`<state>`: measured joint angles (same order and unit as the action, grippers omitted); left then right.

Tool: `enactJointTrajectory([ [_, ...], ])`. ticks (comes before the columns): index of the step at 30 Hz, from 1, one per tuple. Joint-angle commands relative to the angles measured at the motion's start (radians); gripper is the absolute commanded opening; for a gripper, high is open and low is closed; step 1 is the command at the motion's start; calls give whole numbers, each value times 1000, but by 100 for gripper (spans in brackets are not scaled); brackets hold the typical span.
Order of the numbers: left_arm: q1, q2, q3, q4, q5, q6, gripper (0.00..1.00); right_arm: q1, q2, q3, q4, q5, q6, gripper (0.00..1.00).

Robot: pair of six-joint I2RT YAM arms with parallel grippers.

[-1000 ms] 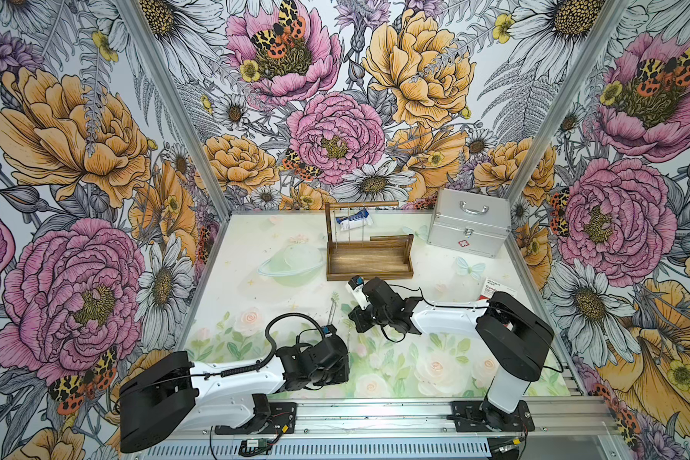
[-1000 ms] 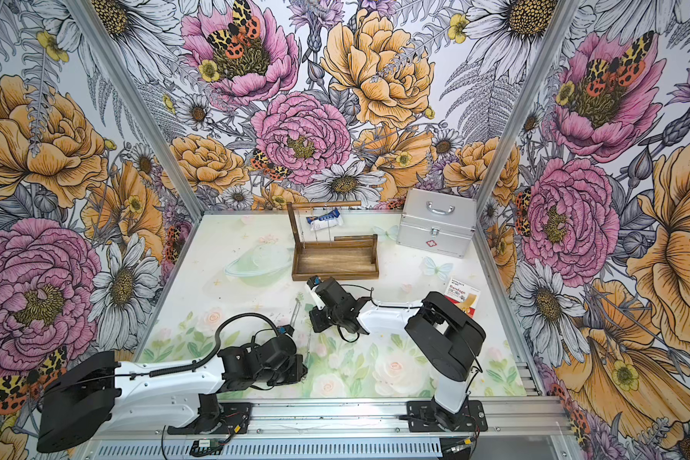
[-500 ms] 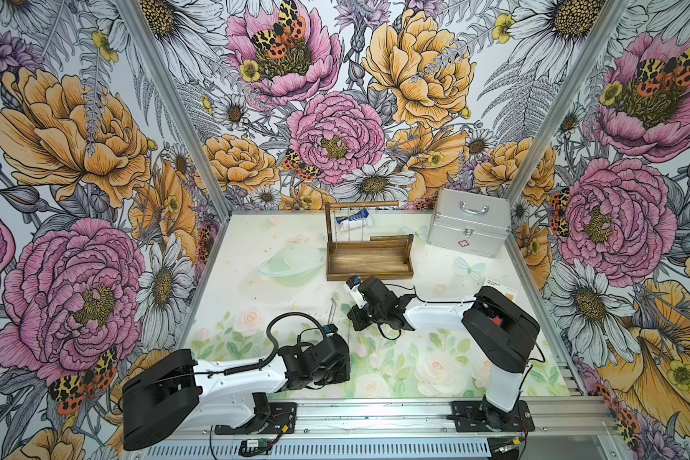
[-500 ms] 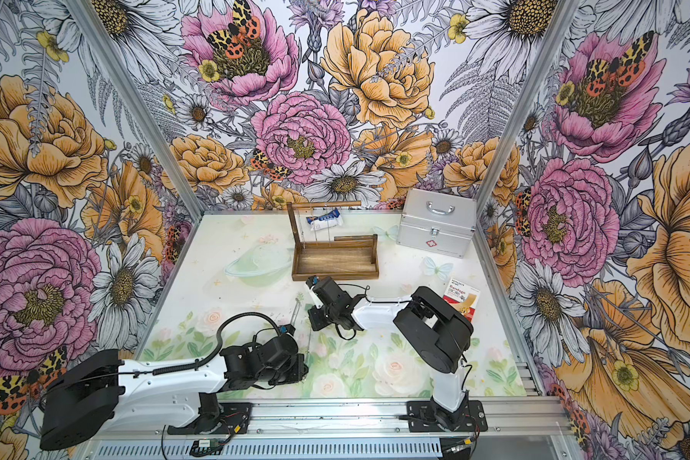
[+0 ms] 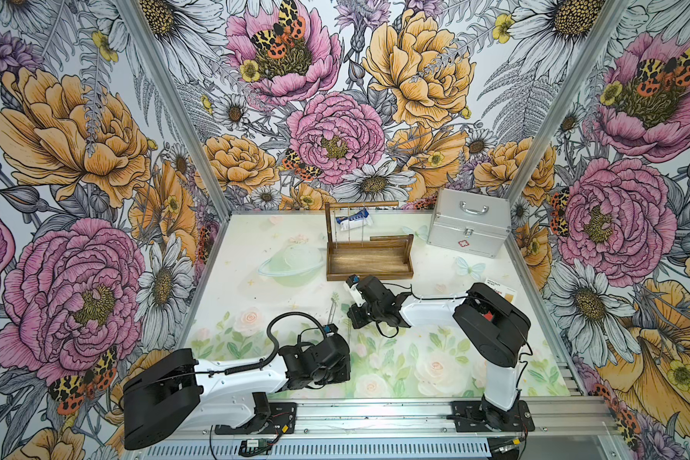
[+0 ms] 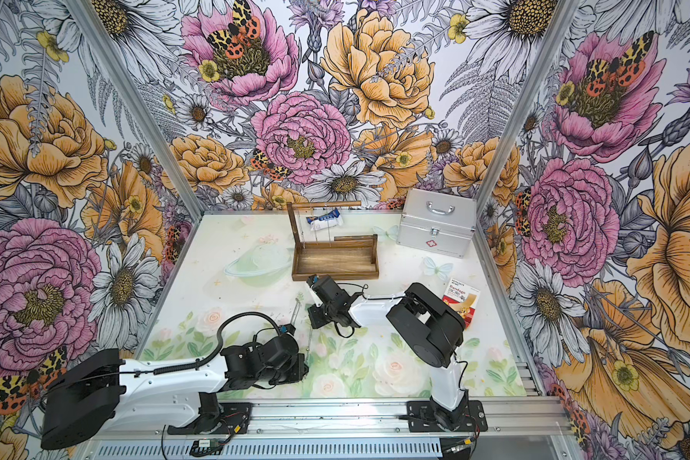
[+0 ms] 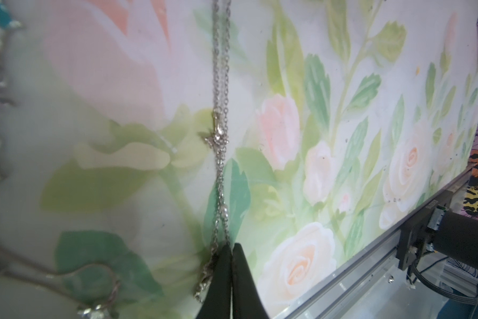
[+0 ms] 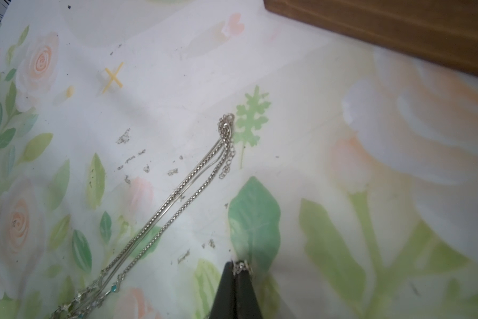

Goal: Take the necklace off the jewelry display stand
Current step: Place the necklace at the center of the board.

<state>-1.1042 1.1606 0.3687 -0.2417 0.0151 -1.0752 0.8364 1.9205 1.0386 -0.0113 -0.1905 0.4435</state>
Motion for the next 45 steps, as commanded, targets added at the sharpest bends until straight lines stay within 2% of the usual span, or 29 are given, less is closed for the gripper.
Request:
enactJointTrajectory([
  [1,-8,25,-12,-68,-43,-8,7,-8,19,27,1,14,14,0],
  [7,-15,22,-14,-68,-52,-11,7,-11,16,25,0,23,18,12],
  [14,-19,19,-14,-70,-54,-14,6,-23,1,25,1,10,40,18],
  [30,-26,15,-7,-79,-64,-16,7,-38,-38,39,33,-41,90,23],
  [31,-29,15,-8,-80,-64,-17,7,-67,-40,36,42,-47,97,24],
  [37,-28,14,-5,-82,-67,-16,8,-84,-58,23,81,-88,127,24],
  [45,-28,5,5,-93,-73,-8,13,-90,-132,-15,112,-111,130,24],
])
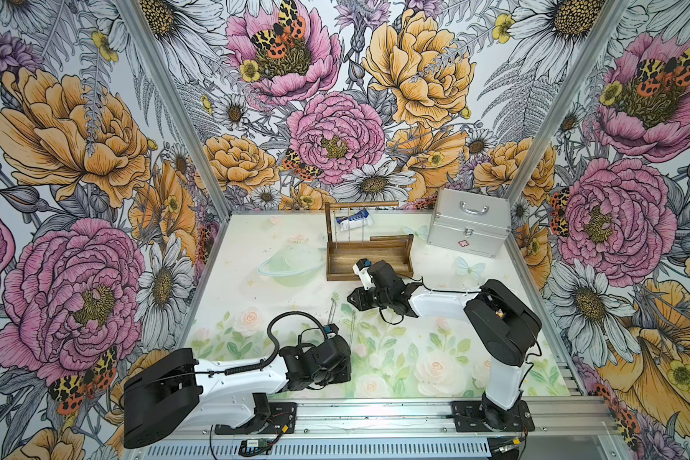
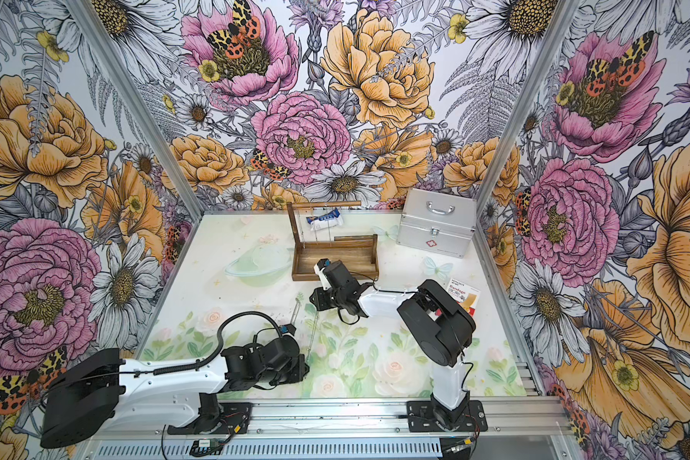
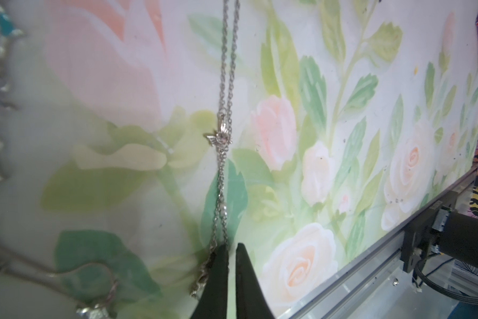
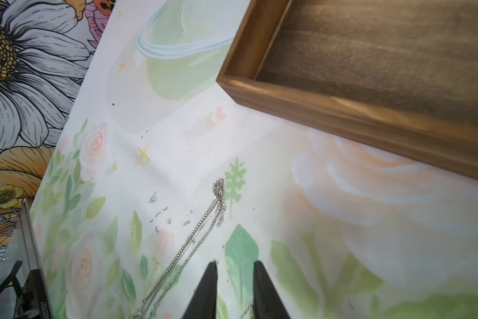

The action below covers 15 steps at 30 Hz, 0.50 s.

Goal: Take the necklace off the jewelry display stand
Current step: Place the necklace at the center of the board.

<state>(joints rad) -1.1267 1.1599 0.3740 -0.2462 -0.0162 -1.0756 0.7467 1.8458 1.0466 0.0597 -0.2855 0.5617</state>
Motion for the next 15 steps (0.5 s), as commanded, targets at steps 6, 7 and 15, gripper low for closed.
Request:
enactJointTrajectory([
  [6,9,-29,49,-143,-59,37,17,-7,-156,-87,43,13,-8,25],
  [7,19,-39,62,-153,-56,50,18,-8,-172,-99,42,18,-11,25],
  [15,67,-77,148,-173,-33,128,24,-20,-264,-176,45,48,-13,26],
])
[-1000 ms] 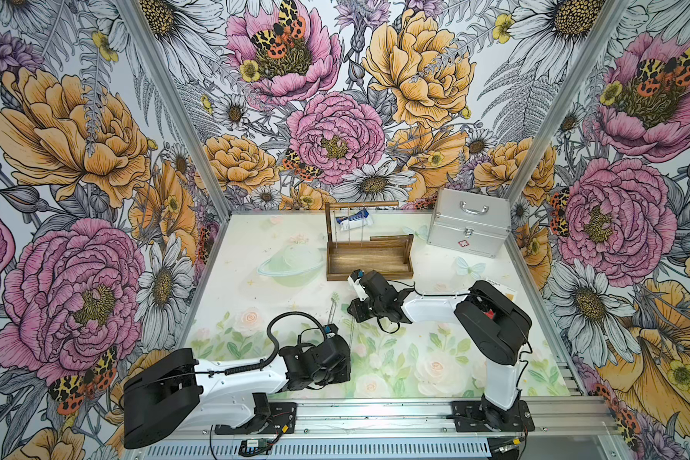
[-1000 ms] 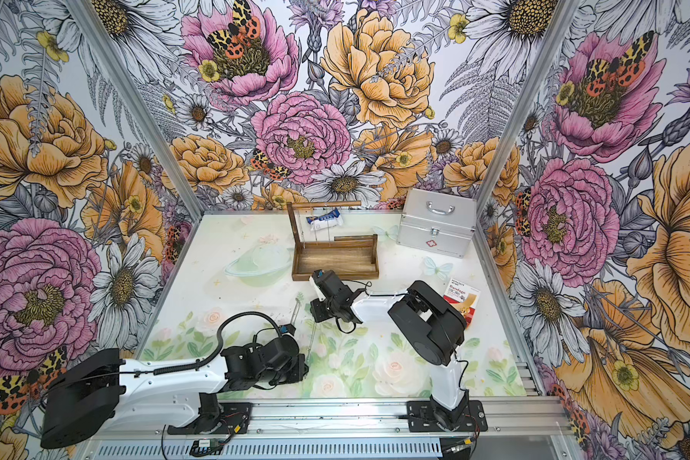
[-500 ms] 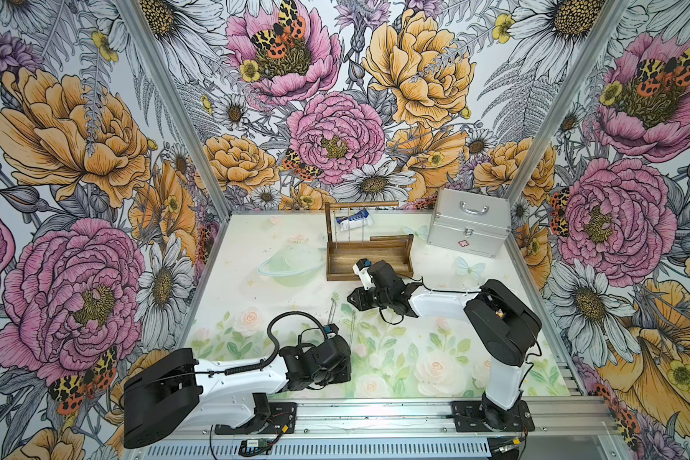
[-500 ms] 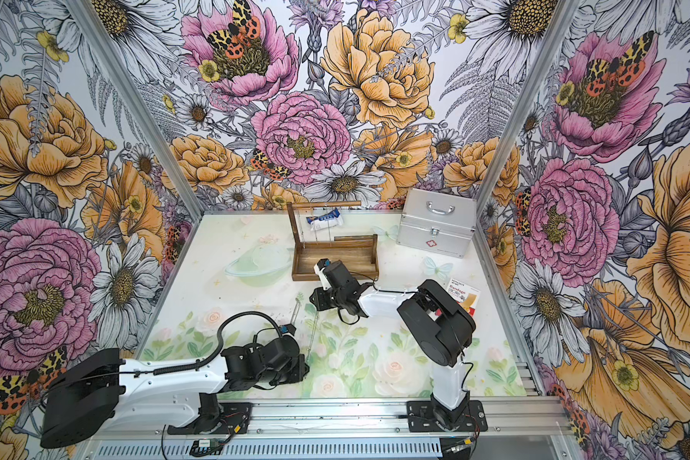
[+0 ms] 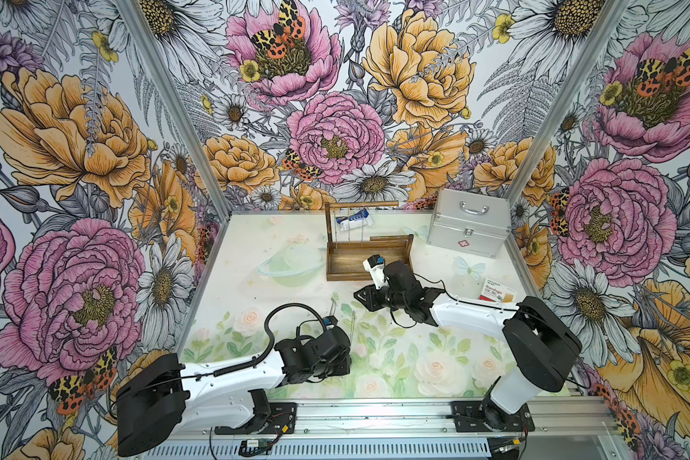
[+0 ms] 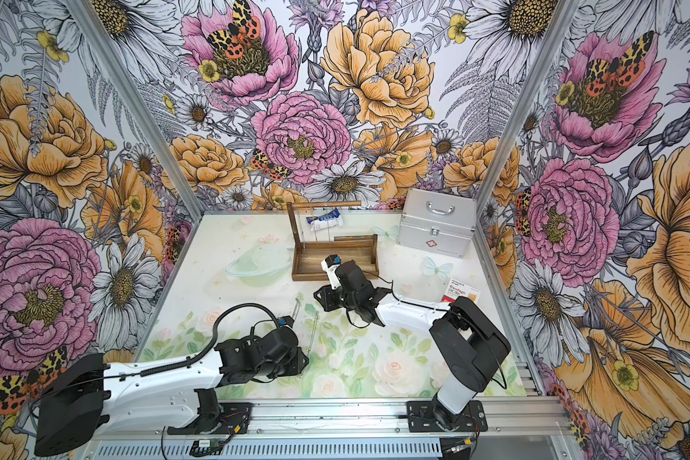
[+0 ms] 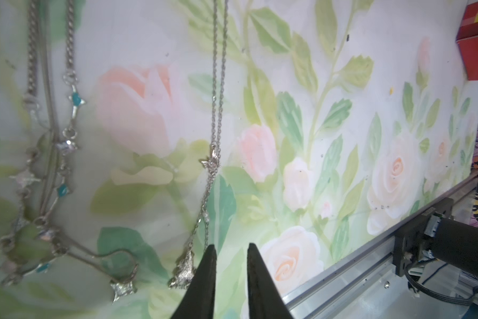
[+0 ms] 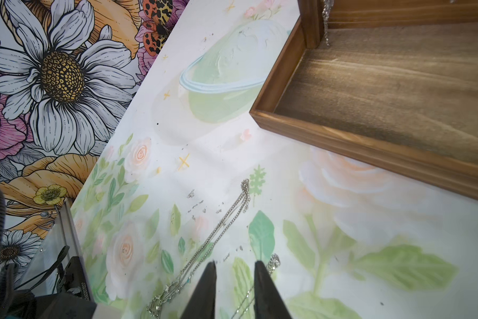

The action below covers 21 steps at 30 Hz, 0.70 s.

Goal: Take the necklace off the jewelry display stand
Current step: Place the necklace at the center of the board, then take off the necklace from the stand.

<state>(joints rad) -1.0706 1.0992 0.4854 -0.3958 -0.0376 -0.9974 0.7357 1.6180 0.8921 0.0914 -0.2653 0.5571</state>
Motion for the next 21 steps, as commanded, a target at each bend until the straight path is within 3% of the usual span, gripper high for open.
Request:
enactJointTrajectory([
  [1,12,-18,46,-23,-8,55,25,-10,-46,-29,13,29,-6,26],
  [7,25,-58,88,-24,-17,97,30,-23,-145,-93,44,81,10,26],
  [11,83,-116,100,-35,-15,144,38,-47,-243,-146,87,91,13,26],
  [21,304,-159,168,-40,-46,319,76,-263,-410,-304,334,-126,28,29],
])
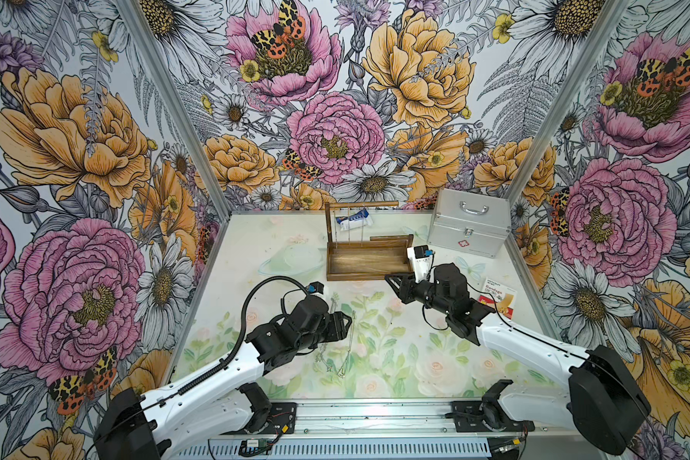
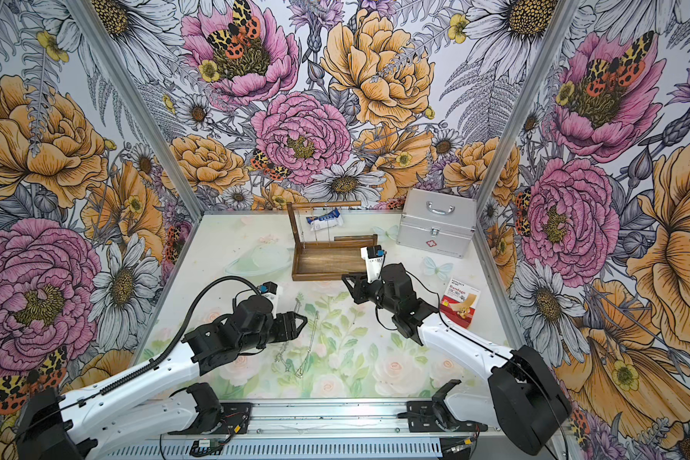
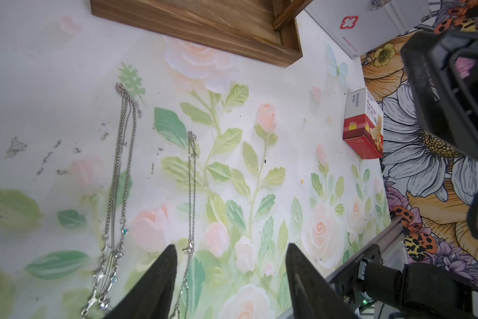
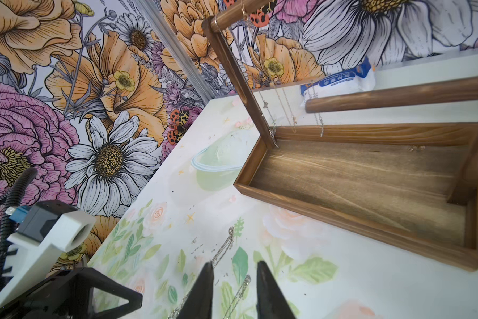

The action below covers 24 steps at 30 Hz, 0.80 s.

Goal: Take the necklace off the jewelry display stand
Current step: Take off the necklace from the stand.

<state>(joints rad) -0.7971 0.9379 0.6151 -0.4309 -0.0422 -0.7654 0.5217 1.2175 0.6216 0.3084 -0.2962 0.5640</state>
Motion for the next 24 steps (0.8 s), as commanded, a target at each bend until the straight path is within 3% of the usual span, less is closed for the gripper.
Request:
enactJointTrajectory([
  [1,39,10,48,3,-66,110,82,-81,0,-51,165,-133,37,29],
  [3,54,24,55,29,-108,144,97,-138,36,-65,232,-196,64,31],
  [4,60,31,50,53,-131,157,99,-163,61,-68,259,-224,76,32],
  [8,97,42,7,149,-211,150,99,-240,156,-79,422,-338,146,39],
  [12,119,53,-34,171,-289,90,99,-270,224,-45,463,-386,173,45],
  [19,167,79,-77,224,-256,60,99,-272,307,62,430,-407,200,48],
  [24,211,64,-126,283,-197,42,99,-250,344,187,298,-353,173,41],
])
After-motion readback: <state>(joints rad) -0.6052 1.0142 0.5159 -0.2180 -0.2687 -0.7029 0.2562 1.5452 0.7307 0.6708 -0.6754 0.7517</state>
